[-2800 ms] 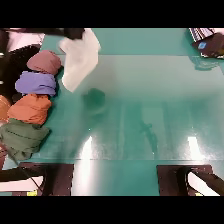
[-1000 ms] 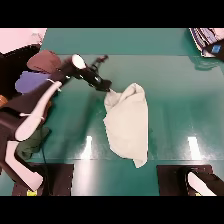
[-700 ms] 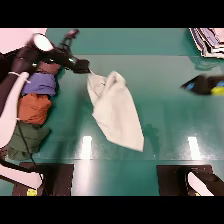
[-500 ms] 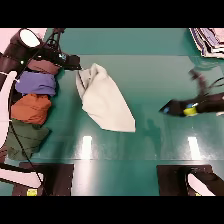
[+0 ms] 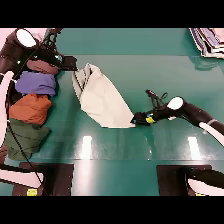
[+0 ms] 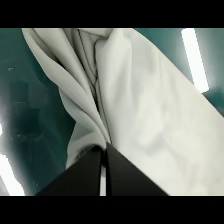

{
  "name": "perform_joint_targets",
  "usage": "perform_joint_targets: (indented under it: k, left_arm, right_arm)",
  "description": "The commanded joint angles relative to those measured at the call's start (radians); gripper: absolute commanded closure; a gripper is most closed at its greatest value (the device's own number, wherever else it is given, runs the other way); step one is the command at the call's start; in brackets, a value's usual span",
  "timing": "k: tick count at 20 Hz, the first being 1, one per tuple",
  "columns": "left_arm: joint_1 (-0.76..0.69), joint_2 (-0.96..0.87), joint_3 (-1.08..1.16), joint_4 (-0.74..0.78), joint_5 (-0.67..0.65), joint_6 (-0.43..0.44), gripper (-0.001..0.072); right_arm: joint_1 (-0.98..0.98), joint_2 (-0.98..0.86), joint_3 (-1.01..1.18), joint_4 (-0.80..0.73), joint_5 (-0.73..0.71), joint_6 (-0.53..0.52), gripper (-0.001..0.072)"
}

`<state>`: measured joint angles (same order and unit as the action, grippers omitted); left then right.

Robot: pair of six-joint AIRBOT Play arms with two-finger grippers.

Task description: Fold the shirts.

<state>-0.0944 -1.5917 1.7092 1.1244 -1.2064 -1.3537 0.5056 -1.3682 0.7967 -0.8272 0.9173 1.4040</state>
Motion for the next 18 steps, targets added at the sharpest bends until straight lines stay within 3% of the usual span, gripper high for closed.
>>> perform_joint_targets:
  k: [1, 2, 5, 9, 13, 18]
  left_arm:
    - [0.001, 0.001, 0.0, 0.024, -0.001, 0.0, 0.0683]
    - [0.002, 0.003, 0.0, 0.037, 0.0, 0.0, 0.0683]
    - [0.047, 0.066, 0.005, 0.047, 0.033, -0.009, 0.0683]
    - [0.151, 0.272, 0.013, 0.046, 0.1, -0.007, 0.0683]
    - [0.182, 0.517, 0.013, 0.043, 0.177, 0.004, 0.0684]
    - [0.182, 0.765, 0.022, -0.007, 0.285, 0.027, 0.0684]
  right_arm:
    - [0.048, -0.139, 0.115, -0.011, -0.05, -0.013, 0.0609]
    - [0.047, -0.154, 0.15, -0.013, -0.05, -0.033, 0.0699]
    - [-0.027, -0.105, 0.276, -0.148, 0.013, -0.003, 0.07]
    - [-0.237, 0.111, 0.48, -0.374, 0.137, 0.055, 0.0701]
    - [-0.389, 0.322, 0.674, -0.417, 0.179, 0.039, 0.0701]
    - [-0.441, 0.512, 0.848, -0.436, 0.186, 0.005, 0.0701]
